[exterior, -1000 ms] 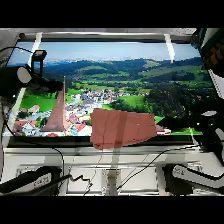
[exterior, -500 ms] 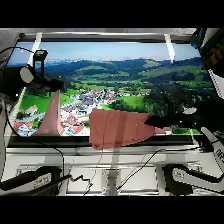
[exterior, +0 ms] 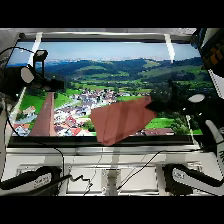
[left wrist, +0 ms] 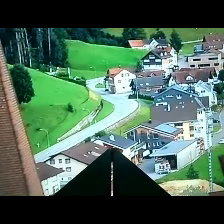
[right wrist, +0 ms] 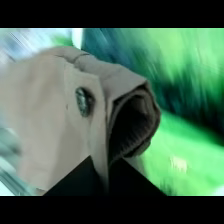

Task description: Fold the clothes and pants, and hang the long-sleeved shirts on hangers.

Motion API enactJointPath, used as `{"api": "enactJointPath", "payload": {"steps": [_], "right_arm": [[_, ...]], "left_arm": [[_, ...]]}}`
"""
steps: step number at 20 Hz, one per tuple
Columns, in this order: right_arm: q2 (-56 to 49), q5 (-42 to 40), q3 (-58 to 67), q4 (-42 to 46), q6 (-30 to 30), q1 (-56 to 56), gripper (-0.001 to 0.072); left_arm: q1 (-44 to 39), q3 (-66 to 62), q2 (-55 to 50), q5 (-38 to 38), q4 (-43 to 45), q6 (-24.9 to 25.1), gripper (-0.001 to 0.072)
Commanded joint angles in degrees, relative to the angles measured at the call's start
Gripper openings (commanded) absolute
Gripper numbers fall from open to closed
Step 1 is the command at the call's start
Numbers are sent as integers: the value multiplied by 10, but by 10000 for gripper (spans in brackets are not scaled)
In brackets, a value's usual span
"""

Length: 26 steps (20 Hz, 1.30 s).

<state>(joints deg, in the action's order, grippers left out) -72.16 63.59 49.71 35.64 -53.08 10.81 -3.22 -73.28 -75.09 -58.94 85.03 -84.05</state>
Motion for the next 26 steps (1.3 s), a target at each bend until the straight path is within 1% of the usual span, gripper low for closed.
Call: {"api": "enactJointPath", "payload": {"steps": [1,2,3,6,7,9,11,13,14,17,19,22,24,25,26], "right_arm": [[33,-8,121,-7,-28,39,17],[41,-35,156,-3,-38,64,17],[46,-64,188,6,-61,93,17],[50,-133,254,54,-169,202,17],[50,-148,267,75,-210,246,17],[50,-164,274,103,-275,338,17],[50,-151,272,144,-325,431,17],[50,-96,265,206,-379,516,17],[50,-60,260,246,-396,551,17],[49,58,239,374,-411,629,17],[50,114,230,419,-414,657,17],[50,144,230,449,-414,674,17],[50,152,230,489,-414,674,17],[50,155,230,510,-417,674,17],[50,157,230,532,-436,674,16]], "left_arm": [[0,0,0,0,0,0,8],[0,0,0,0,0,0,8],[0,0,0,0,0,0,8],[0,0,0,0,0,0,8],[0,0,0,0,0,0,8],[0,0,0,0,0,0,8],[0,0,0,0,0,0,8],[0,0,0,0,0,0,8],[0,0,0,0,0,0,8],[0,0,0,0,0,0,8],[0,0,0,0,0,0,8],[0,0,0,0,0,0,8],[0,0,0,0,0,0,8],[0,0,0,0,0,0,8],[0,0,0,0,0,0,8]]}}
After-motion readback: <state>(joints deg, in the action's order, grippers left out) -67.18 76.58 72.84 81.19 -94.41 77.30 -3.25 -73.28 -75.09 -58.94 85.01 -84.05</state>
